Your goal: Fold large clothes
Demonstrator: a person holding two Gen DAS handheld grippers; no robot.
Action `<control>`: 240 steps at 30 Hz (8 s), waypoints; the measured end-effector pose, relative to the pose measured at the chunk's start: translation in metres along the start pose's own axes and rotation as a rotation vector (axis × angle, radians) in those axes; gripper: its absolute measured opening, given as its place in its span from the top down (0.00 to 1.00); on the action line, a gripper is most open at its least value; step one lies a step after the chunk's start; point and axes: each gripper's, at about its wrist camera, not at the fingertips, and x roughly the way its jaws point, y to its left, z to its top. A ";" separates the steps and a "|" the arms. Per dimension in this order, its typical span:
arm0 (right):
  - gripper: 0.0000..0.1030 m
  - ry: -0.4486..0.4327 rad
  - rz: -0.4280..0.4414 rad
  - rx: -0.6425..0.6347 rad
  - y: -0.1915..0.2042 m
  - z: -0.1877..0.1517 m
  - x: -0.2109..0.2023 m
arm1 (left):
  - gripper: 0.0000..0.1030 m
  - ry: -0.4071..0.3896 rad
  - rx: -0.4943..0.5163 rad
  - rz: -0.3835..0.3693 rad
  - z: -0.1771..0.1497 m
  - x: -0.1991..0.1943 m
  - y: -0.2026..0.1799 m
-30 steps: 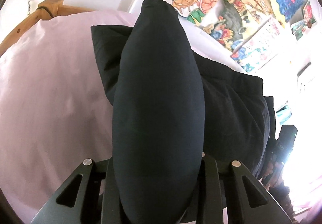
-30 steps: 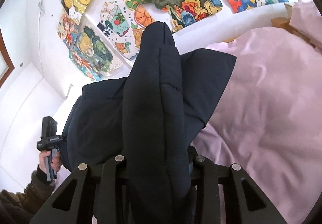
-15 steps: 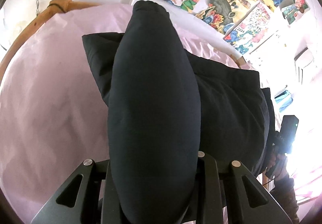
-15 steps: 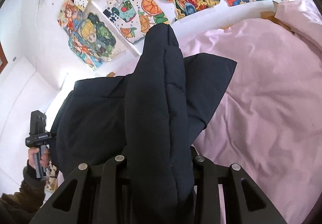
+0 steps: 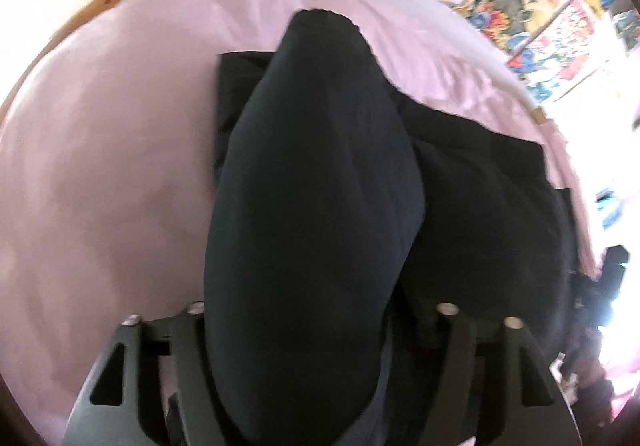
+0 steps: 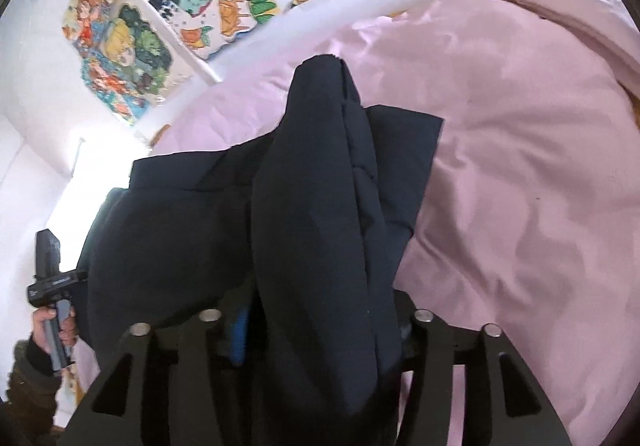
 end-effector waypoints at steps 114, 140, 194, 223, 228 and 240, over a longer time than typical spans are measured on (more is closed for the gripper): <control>0.00 -0.575 -0.265 -0.237 0.177 -0.316 -0.153 | 0.20 -0.740 0.279 0.334 -0.347 -0.122 -0.120; 0.00 -0.578 -0.263 -0.239 0.178 -0.315 -0.153 | 0.20 -0.761 0.297 0.335 -0.350 -0.127 -0.123; 0.00 -0.584 -0.260 -0.233 0.179 -0.316 -0.153 | 0.20 -0.766 0.311 0.344 -0.347 -0.130 -0.112; 0.00 -0.585 -0.260 -0.234 0.180 -0.316 -0.152 | 0.20 -0.758 0.304 0.339 -0.344 -0.131 -0.103; 0.00 -0.586 -0.260 -0.234 0.180 -0.316 -0.152 | 0.20 -0.765 0.303 0.340 -0.341 -0.132 -0.101; 0.00 -0.586 -0.261 -0.234 0.181 -0.317 -0.151 | 0.20 -0.746 0.296 0.416 -0.342 -0.127 -0.100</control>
